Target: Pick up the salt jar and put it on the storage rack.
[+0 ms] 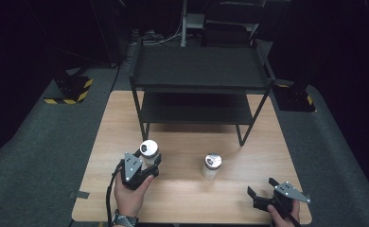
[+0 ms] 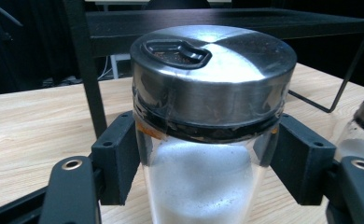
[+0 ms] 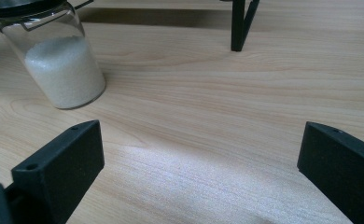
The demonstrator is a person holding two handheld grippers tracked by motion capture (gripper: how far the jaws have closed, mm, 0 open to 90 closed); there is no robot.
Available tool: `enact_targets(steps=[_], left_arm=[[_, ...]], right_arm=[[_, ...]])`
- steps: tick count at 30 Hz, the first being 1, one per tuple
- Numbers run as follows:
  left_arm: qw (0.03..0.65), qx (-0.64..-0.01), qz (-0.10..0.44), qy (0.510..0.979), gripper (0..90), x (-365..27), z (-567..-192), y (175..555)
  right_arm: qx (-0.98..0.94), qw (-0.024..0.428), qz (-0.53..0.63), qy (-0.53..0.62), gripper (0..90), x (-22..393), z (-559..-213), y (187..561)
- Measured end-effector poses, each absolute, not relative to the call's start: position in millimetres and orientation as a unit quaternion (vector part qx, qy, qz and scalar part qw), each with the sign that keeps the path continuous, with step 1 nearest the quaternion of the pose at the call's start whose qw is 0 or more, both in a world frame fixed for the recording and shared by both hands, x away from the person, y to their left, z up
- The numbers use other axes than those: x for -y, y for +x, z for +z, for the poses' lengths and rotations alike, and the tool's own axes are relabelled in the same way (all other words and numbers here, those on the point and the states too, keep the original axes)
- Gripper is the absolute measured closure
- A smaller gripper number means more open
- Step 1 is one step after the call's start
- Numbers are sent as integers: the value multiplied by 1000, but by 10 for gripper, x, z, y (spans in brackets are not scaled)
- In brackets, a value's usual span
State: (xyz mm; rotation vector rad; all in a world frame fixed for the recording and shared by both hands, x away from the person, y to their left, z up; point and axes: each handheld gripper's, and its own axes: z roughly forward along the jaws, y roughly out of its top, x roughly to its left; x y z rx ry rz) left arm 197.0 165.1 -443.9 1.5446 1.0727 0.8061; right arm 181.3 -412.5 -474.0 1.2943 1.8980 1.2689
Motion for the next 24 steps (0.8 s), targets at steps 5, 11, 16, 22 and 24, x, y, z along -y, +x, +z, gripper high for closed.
enact_targets(steps=[5, 11, 16, 22, 24], left_arm=[[526, -448, 332, 643, 315, -1611, -4420, 1951], [535, -446, 324, 640, 315, -1575, -4336, 1927], [535, -438, 337, 639, 315, -1488, -4185, 1894], [543, -438, 347, 627, 315, -1388, -3994, 1891], [545, -439, 349, 624, 315, -1361, -3932, 1902]], right_arm=[[-699, 256, 468, 476, 2, 4126, -4743, 1810], [-698, 255, 470, 477, 2, 4134, -4746, 1811], [-698, 253, 469, 477, 2, 4136, -4743, 1816], [-697, 254, 470, 477, 2, 4139, -4747, 1813], [-697, 254, 471, 477, 2, 4141, -4749, 1811]])
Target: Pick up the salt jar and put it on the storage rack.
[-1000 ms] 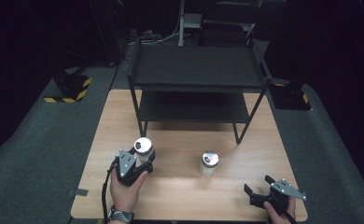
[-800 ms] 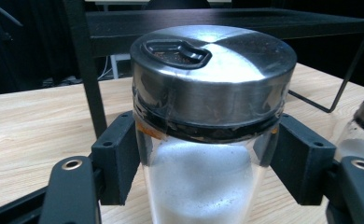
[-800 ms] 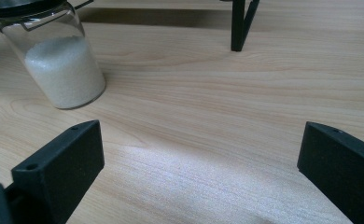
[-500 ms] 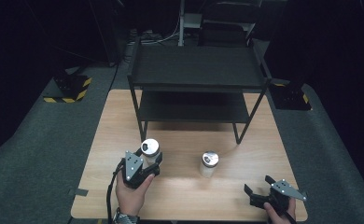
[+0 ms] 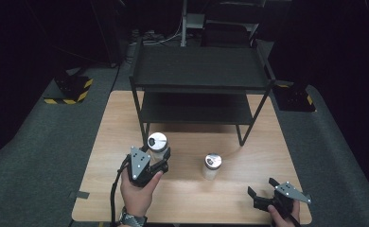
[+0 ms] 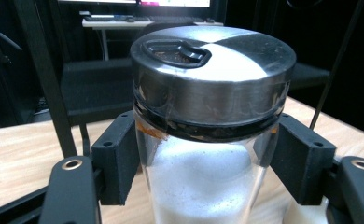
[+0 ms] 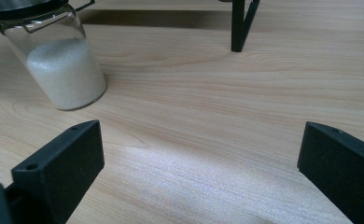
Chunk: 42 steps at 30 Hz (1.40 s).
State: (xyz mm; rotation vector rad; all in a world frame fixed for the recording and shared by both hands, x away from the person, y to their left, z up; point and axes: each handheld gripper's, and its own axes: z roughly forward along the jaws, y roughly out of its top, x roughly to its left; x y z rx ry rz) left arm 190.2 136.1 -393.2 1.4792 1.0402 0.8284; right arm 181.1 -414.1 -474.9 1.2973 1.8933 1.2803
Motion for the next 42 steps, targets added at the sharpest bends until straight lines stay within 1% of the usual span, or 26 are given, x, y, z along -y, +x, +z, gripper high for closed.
enact_targets(steps=[21, 42], left_arm=[[569, -411, 389, 596, 315, -1151, -3249, 2064], [580, -388, 425, 576, 315, -1030, -2689, 2321]], right_arm=[[-691, 249, 476, 484, 2, 4170, -4755, 1809], [-695, 248, 473, 481, 2, 4167, -4748, 1814]])
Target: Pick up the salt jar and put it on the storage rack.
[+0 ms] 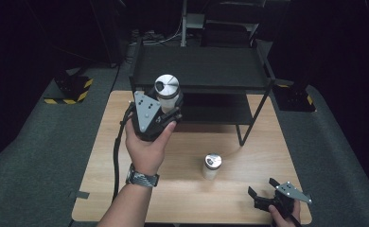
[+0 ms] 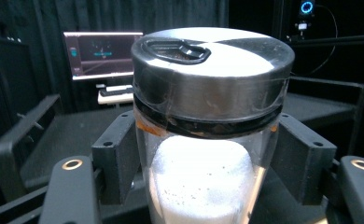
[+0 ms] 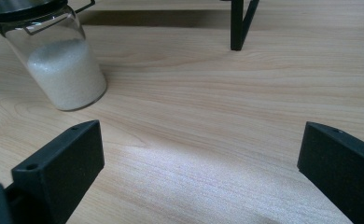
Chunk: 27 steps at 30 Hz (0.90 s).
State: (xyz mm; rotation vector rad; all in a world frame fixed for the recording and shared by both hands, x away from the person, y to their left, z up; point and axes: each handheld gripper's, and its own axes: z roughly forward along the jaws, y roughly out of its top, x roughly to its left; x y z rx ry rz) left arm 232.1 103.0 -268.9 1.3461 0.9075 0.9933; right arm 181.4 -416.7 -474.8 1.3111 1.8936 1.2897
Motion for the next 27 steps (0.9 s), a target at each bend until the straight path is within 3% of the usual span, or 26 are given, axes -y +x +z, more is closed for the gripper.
enact_targets(steps=[27], left_arm=[[579, -409, 436, 554, 316, -894, -2421, 2884]], right_arm=[[-695, 248, 477, 478, 2, 4183, -4756, 1804]])
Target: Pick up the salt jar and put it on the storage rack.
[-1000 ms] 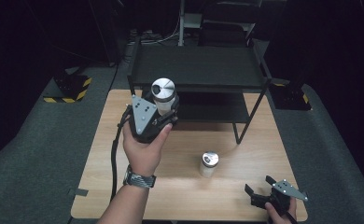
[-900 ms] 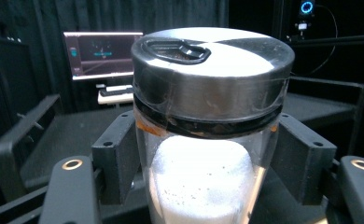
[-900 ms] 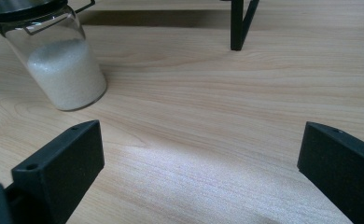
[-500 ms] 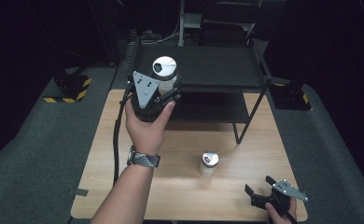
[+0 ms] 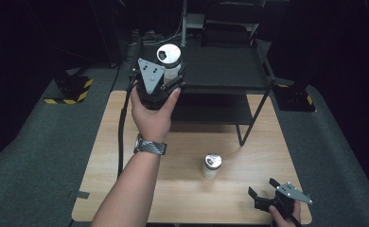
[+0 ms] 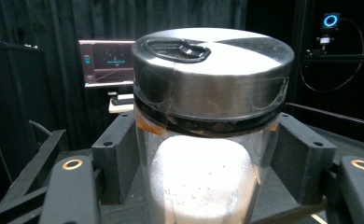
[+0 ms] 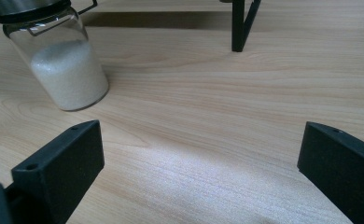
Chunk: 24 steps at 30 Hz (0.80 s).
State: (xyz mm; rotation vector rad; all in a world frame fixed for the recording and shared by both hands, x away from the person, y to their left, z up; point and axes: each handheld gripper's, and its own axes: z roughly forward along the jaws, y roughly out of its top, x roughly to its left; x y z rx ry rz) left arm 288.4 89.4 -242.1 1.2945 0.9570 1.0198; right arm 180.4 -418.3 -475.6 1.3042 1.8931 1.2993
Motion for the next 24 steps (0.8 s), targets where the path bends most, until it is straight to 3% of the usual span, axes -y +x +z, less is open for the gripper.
enact_targets(steps=[24], left_arm=[[559, -448, 418, 559, 315, -681, -2365, 3445]], right_arm=[[-690, 248, 481, 481, 1, 4206, -4769, 1776]])
